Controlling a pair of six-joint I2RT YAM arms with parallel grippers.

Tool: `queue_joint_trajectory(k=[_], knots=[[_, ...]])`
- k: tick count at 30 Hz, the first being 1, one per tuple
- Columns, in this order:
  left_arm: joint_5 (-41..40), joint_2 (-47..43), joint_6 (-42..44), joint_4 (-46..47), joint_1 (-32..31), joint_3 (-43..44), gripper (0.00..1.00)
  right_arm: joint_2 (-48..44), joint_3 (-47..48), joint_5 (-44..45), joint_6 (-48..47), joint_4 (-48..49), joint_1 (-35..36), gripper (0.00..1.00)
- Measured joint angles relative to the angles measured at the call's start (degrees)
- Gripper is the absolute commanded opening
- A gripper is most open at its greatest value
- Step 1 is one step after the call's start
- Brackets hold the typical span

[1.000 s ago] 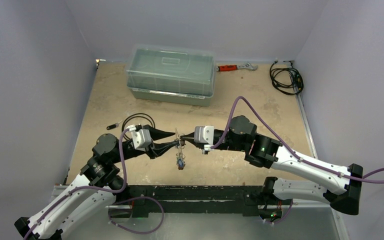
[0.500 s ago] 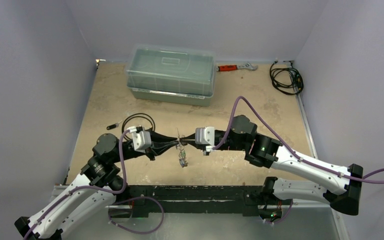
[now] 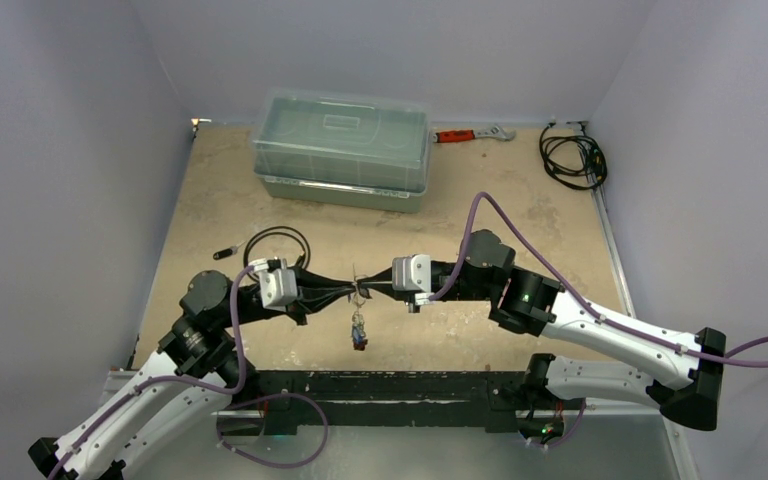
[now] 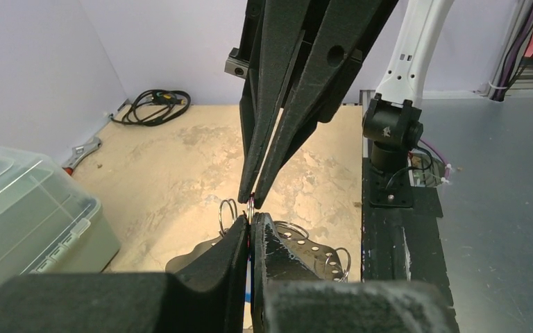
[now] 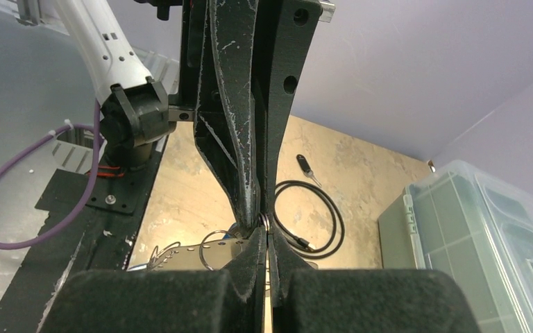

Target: Put the keys on the keyring

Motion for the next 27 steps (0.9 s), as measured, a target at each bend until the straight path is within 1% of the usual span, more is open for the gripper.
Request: queue_joint_trajectory(k=[1, 3, 5, 11, 15, 18, 25, 27], knots=[[-0.1, -0.1, 0.2, -0.3, 0.0, 0.1, 0.00, 0.0, 0.0, 0.0, 0.0, 0.0, 0.0, 0.18], [-0.4, -0.1, 0.6, -1.4, 0.0, 0.7, 0.00, 0.0, 0.0, 0.4, -0.1, 0.0, 0.0, 0.30], [-1.1, -0.2, 1.2, -3.1, 0.0, 1.3, 0.00, 0.0, 0.8, 0.9, 0.0, -0.7, 0.0, 0.38], [-2.0, -0.1, 2.7, -7.0, 0.0, 2.6, 0.00, 0.6, 6.3, 2.7, -1.1, -4.9, 0.0, 0.46], [-2.1, 0.3, 2.9, -8.6, 0.0, 3.1, 0.00, 2.1, 9.2, 3.3, -1.8, -9.4, 0.0, 0.54], [-2.1, 0.6, 3.3, -9.0, 0.0, 3.1, 0.00, 4.1, 11.0, 3.3, -2.4, -13.1, 0.0, 0.53], [-1.7, 1.4, 3.7, -9.0, 0.0, 3.1, 0.00, 7.9, 13.0, 3.2, -3.6, -18.8, 0.0, 0.40], [-1.7, 1.4, 3.7, -9.0, 0.0, 3.1, 0.00, 8.1, 13.0, 3.0, -3.7, -19.2, 0.0, 0.34]])
